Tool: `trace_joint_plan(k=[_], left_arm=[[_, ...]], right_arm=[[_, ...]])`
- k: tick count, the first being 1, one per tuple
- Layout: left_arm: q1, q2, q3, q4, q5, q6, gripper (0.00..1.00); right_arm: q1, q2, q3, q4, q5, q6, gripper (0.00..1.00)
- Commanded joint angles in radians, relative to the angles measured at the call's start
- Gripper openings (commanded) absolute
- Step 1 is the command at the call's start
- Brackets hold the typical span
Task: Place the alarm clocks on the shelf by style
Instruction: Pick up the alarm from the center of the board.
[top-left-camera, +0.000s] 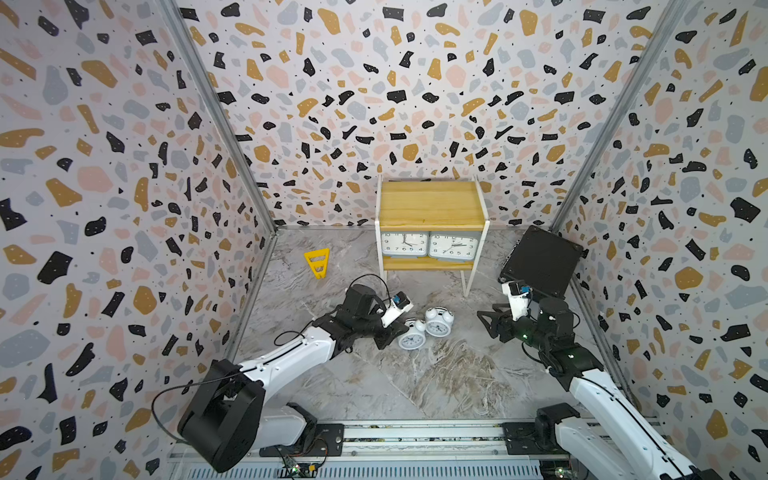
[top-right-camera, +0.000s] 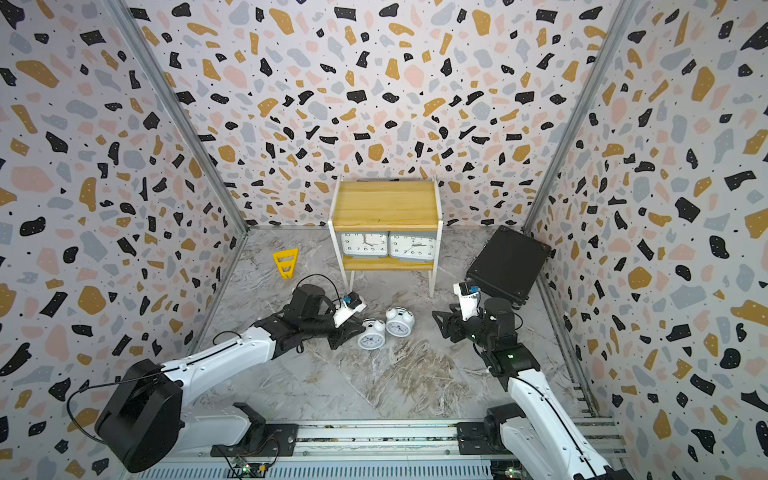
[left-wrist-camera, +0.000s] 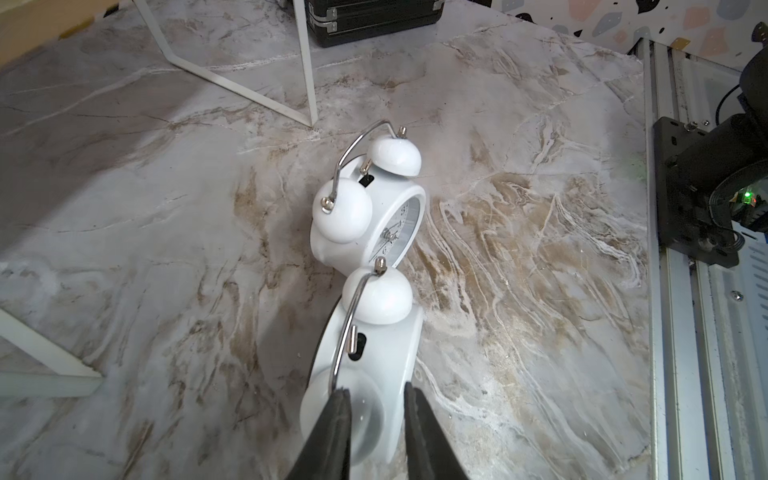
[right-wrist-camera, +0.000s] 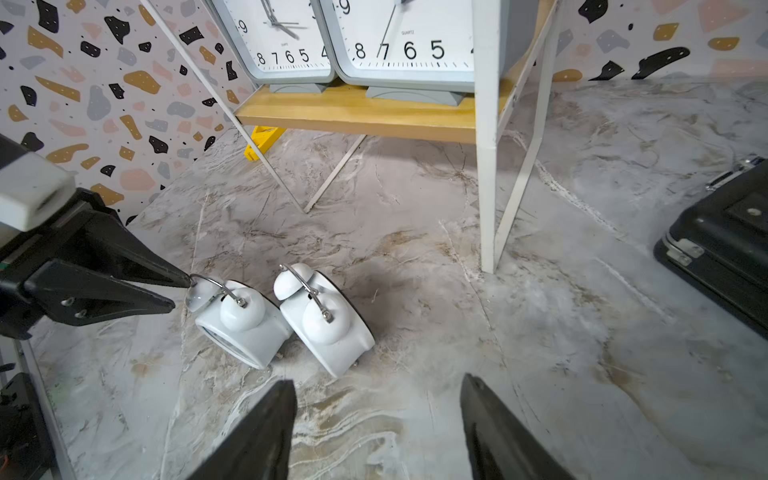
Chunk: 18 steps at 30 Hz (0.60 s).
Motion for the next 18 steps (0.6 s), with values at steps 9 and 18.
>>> trace_joint_plan(k=[9,18], left_arm=[[-0.004,-0.154,0.011,0.001,-0.032,0.043,0.41],[-0.004,-0.031,0.076,-0.044,0.014,0.068,0.55]], right_arm=[[0.005,0.018,0.029,0.019,-0.005,-0.016,0.69],[0.006,0.016,0.031,0.017,-0.008,-0.021,0.69]])
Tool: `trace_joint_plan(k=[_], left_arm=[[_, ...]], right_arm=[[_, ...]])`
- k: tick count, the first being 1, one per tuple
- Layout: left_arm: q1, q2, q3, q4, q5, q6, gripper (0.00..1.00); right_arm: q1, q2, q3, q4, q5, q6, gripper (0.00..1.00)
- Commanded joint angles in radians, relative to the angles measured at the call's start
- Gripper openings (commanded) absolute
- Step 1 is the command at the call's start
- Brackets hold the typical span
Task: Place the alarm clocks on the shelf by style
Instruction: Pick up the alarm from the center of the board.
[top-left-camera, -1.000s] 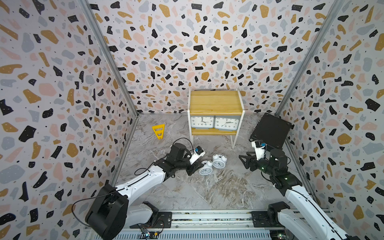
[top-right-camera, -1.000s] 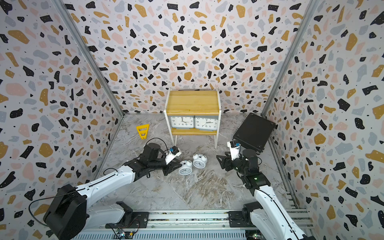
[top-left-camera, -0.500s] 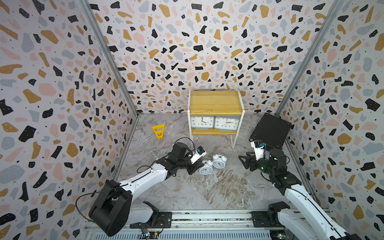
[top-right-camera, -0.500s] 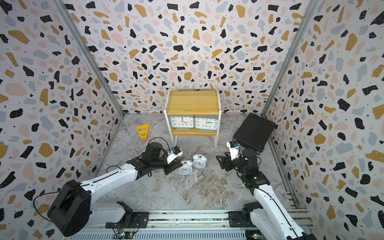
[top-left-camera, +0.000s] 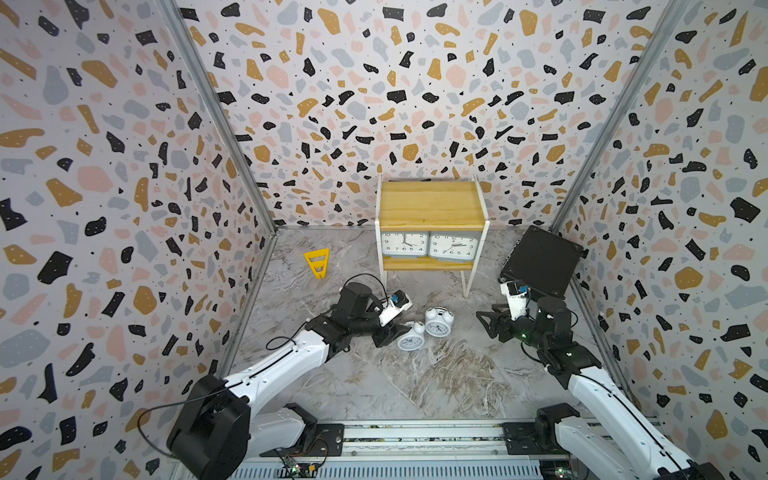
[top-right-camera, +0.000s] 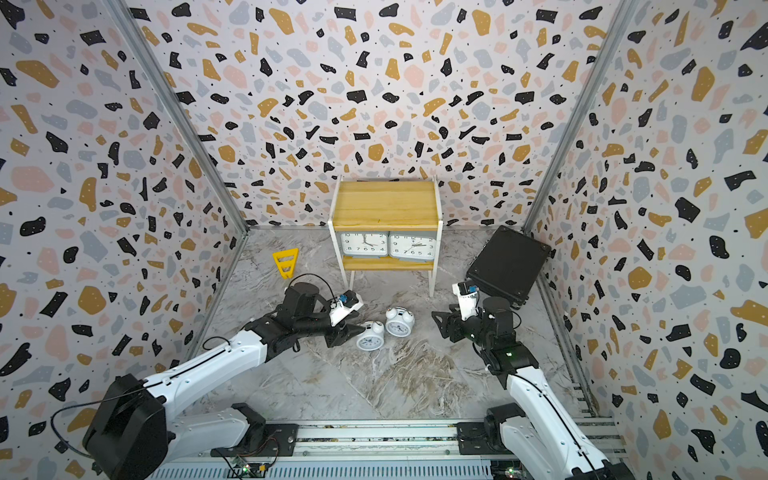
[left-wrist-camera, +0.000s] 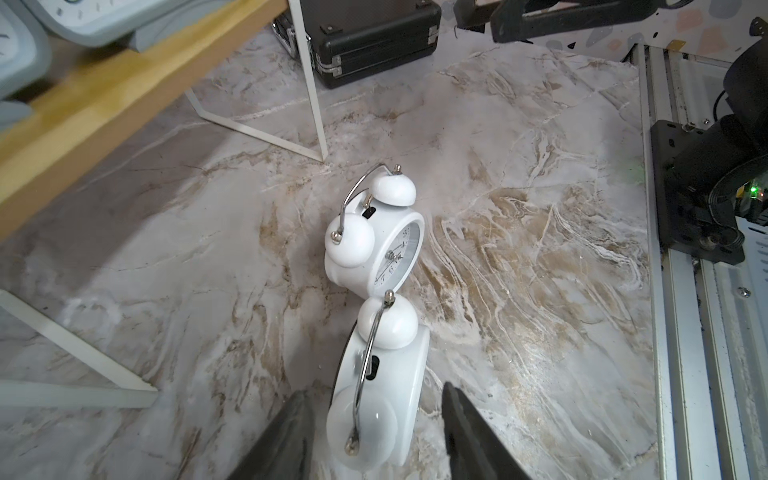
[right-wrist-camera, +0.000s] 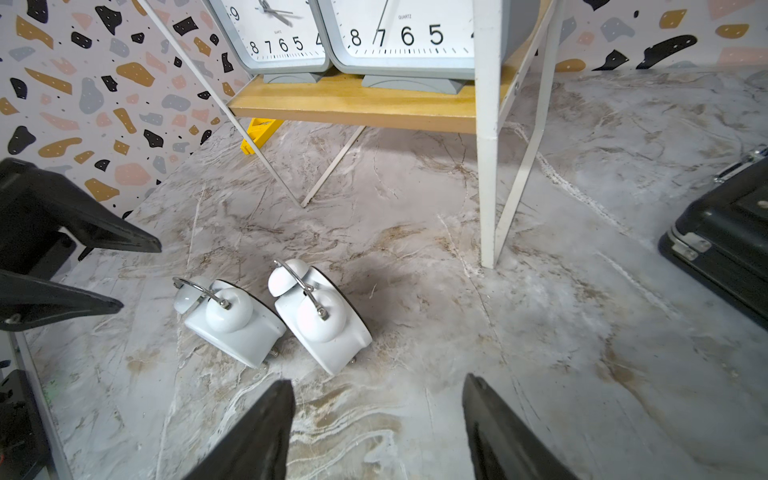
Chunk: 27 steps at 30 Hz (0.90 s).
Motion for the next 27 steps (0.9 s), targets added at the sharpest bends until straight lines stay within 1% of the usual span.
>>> trace_joint_plan(k=[1,4,8,11,15,18,20,25,27], left_arm=[[-0.004,0.029,0.049,-0.005,0.025,0.020,0.55],[-0.004,0.047,0.050,0.001,0.032,0.029,0.54],[-0.004,0.089,0.059,-0.020,0.044,0.035,0.47],[-0.004,0.112,0.071,-0.038,0.054,0.036,0.35],[-0.003,0.130,0.093,-0.074,0.068,0.049,0.15],[-0.004,0.124,0.126,-0.109,0.078,0.057,0.05],[-0.004,0.108,0.143,-0.145,0.081,0.061,0.01],[-0.004,0.062,0.193,-0.202,0.079,0.076,0.00],[-0.004,0.047,0.225,-0.234,0.090,0.081,0.00]], right_arm=[[0.006,-0.007,0.032,0.011,-0.008,-0.015,0.70],[0.006,-0.008,0.033,0.009,-0.009,-0.017,0.69],[0.006,-0.007,0.034,0.008,-0.010,-0.018,0.70],[0.006,-0.005,0.034,0.009,-0.013,-0.018,0.70],[0.006,-0.005,0.033,0.013,-0.026,-0.019,0.70],[0.006,0.000,0.037,0.028,-0.061,-0.020,0.69],[0.009,0.008,0.041,0.052,-0.098,-0.020,0.69],[0.030,0.051,0.085,0.100,-0.211,-0.049,0.67],[0.047,0.089,0.125,0.099,-0.278,-0.081,0.66]])
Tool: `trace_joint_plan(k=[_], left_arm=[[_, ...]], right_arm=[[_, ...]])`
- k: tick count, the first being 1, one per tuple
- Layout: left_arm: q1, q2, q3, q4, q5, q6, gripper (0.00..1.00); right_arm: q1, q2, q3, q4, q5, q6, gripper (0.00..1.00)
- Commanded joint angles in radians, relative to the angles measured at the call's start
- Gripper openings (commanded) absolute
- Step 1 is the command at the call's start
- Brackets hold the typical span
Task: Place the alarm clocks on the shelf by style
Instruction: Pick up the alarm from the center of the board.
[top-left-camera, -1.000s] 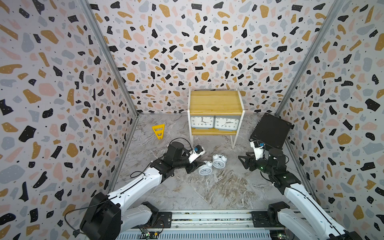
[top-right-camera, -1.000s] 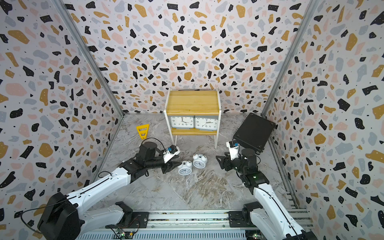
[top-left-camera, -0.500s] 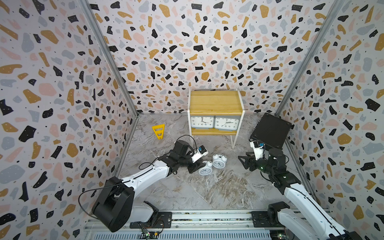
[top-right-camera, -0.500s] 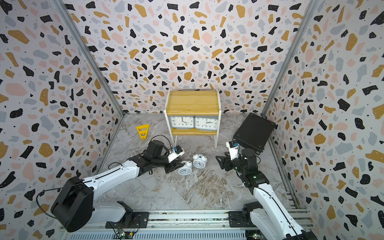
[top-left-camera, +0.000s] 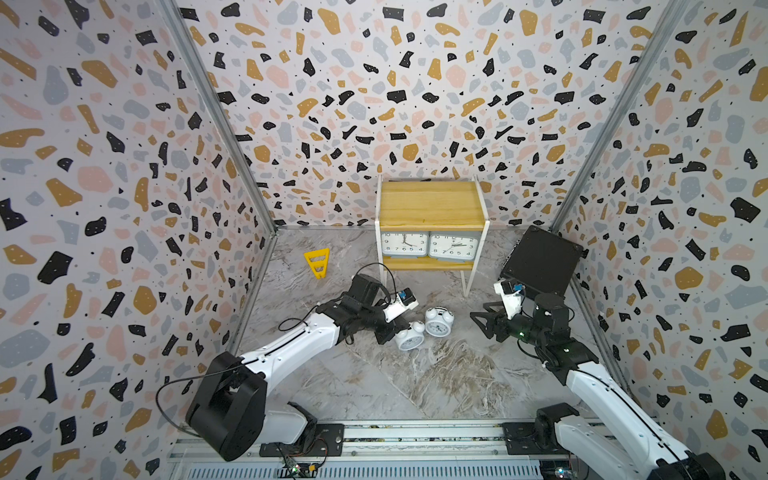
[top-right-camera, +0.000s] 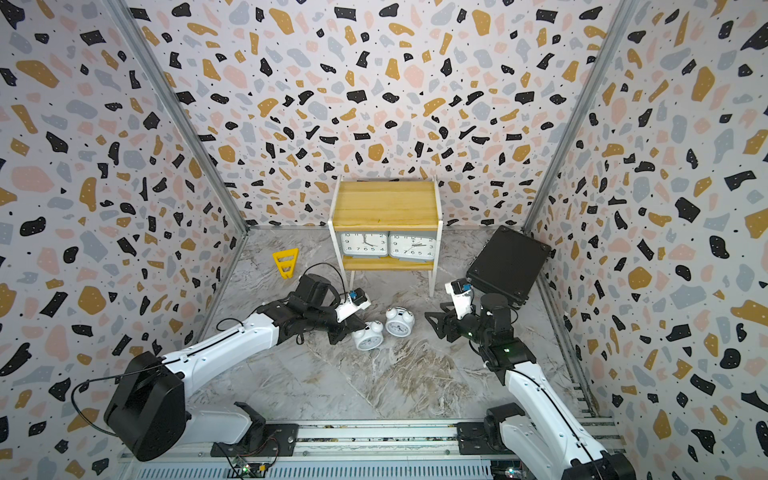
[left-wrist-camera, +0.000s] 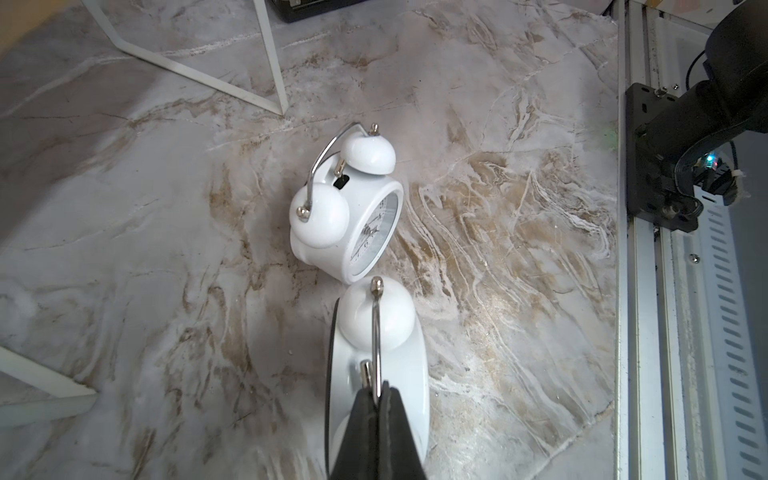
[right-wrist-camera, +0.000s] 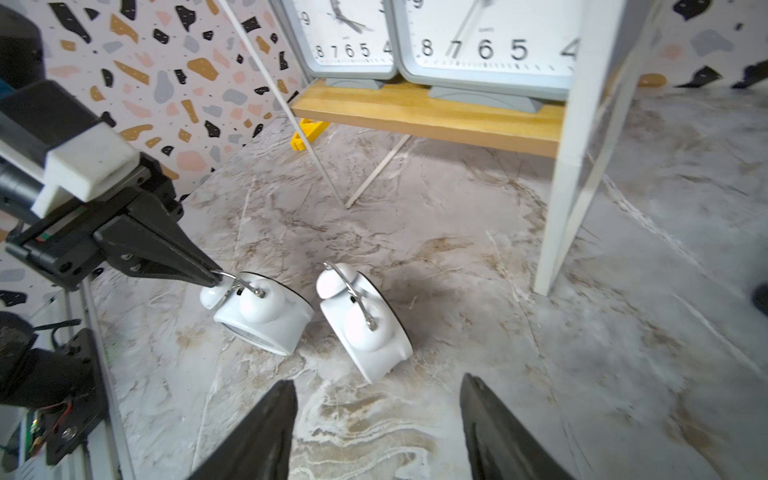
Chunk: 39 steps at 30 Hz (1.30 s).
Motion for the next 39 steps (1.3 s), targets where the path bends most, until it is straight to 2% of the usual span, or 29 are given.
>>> trace_joint_plan(k=[1,11,17,23,39], left_arm=[[-0.004,-0.052,0.086,-0.031,0.048,0.028,0.00],[-0.004,-0.023,0.286,-0.233,0.207,0.107,0.00],[-0.005,0.004,0.346,-0.289,0.299,0.132,0.00],[-0.007,0.019,0.371,-0.309,0.322,0.135,0.00],[-0.014,0.045,0.390,-0.318,0.337,0.139,0.00]], right_arm=[[0.032,0.042,0.101,0.040,-0.146,-0.063,0.66],[0.188,0.219,0.368,-0.239,-0.332,-0.298,0.58],[0.253,0.277,0.446,-0.307,-0.298,-0.356,0.56],[0.291,0.313,0.491,-0.358,-0.305,-0.397,0.54],[0.337,0.375,0.524,-0.340,-0.232,-0.393,0.05]])
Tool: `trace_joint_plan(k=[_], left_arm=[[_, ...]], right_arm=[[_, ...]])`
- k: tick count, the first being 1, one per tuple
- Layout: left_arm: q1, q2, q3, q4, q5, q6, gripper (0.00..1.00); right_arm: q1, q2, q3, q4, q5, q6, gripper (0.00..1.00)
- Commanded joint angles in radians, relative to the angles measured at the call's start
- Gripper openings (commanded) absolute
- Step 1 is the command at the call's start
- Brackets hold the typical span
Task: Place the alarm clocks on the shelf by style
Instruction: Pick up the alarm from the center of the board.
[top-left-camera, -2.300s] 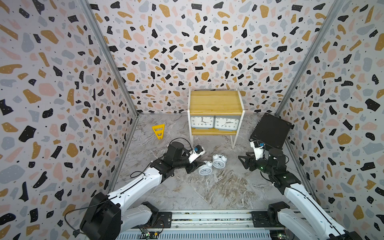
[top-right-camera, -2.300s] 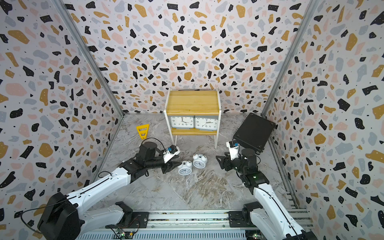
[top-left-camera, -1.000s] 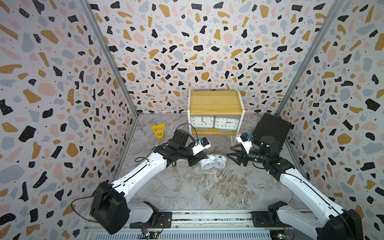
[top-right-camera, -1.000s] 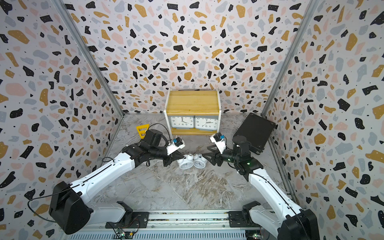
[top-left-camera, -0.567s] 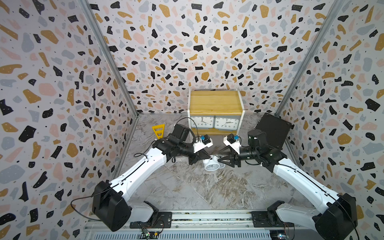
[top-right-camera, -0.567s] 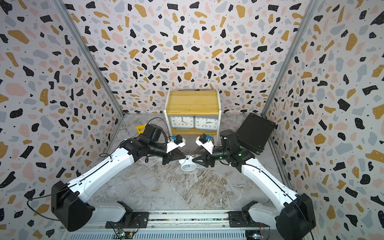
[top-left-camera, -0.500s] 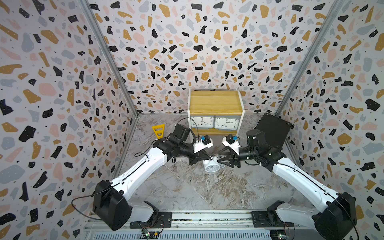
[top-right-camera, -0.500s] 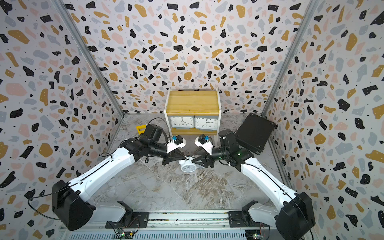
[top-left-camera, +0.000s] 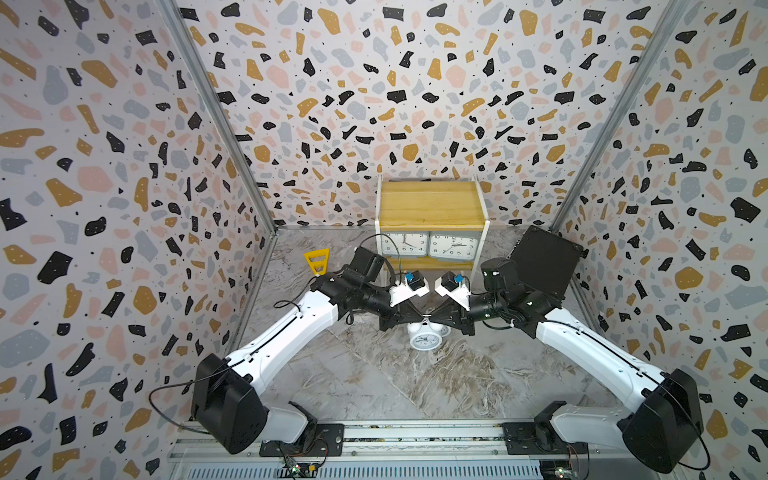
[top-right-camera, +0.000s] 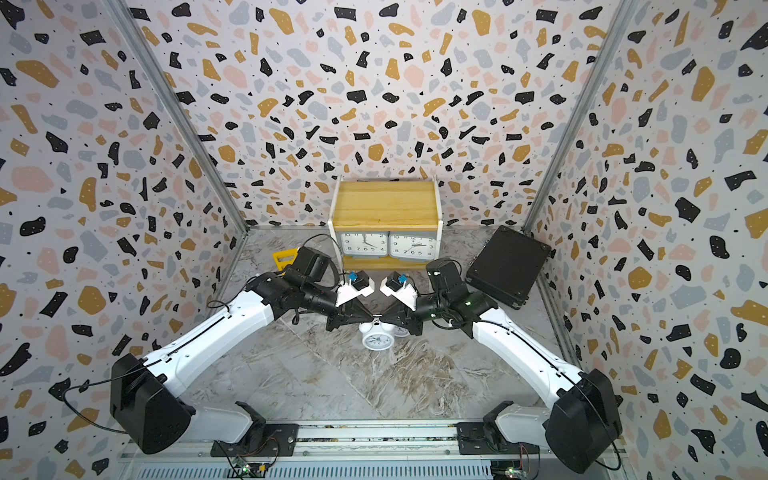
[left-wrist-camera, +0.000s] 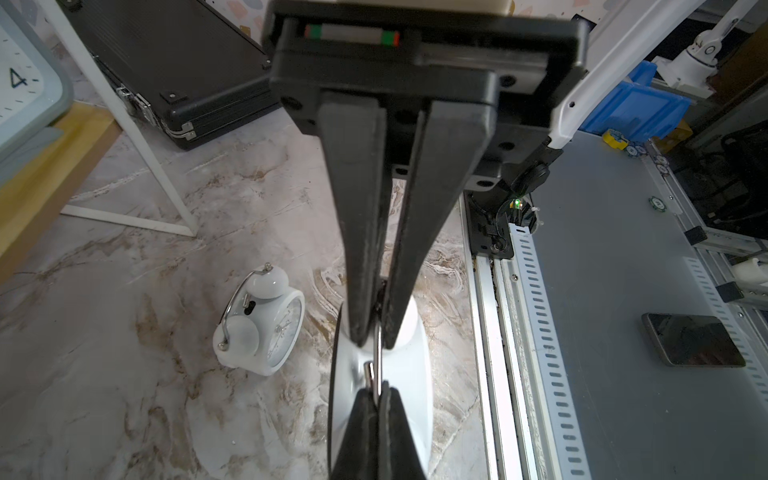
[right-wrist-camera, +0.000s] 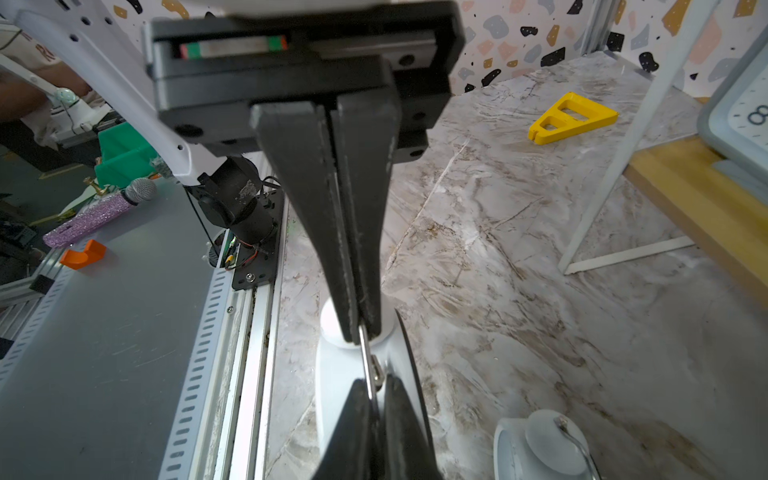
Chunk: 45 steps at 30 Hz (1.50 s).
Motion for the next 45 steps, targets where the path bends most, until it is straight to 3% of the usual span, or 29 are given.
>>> trace_joint_plan(k=[1,3,5,8,12,24,31,45], left_arm=[[-0.005,-0.010,0.037,0.049,0.046,0.017,0.00],[-0.005,-0.017,0.028,0.064,0.025,0.008,0.08],[-0.005,-0.039,0.000,0.113,-0.039,-0.035,0.32],[-0.002,-0.093,-0.078,0.238,-0.104,-0.110,0.55],[0.020,-0.160,-0.159,0.372,-0.150,-0.197,0.68],[0.093,-0.291,-0.327,0.552,-0.026,-0.314,0.78],[0.095,-0.285,-0.351,0.582,0.101,-0.285,0.81],[0.080,-0.229,-0.336,0.594,0.221,-0.278,0.80]], right_arm=[[0.007,-0.007,0.039,0.008,0.029,0.009,0.02],[0.007,-0.018,0.039,0.015,0.047,0.015,0.00],[0.007,-0.033,0.040,0.017,0.069,0.018,0.00],[0.005,-0.063,0.044,0.004,0.091,0.003,0.00],[-0.018,-0.090,0.066,-0.023,0.090,-0.008,0.00],[-0.101,-0.105,0.204,-0.166,-0.012,-0.029,0.00],[-0.104,-0.097,0.243,-0.172,-0.168,-0.014,0.00],[-0.104,-0.064,0.255,-0.142,-0.220,0.008,0.00]])
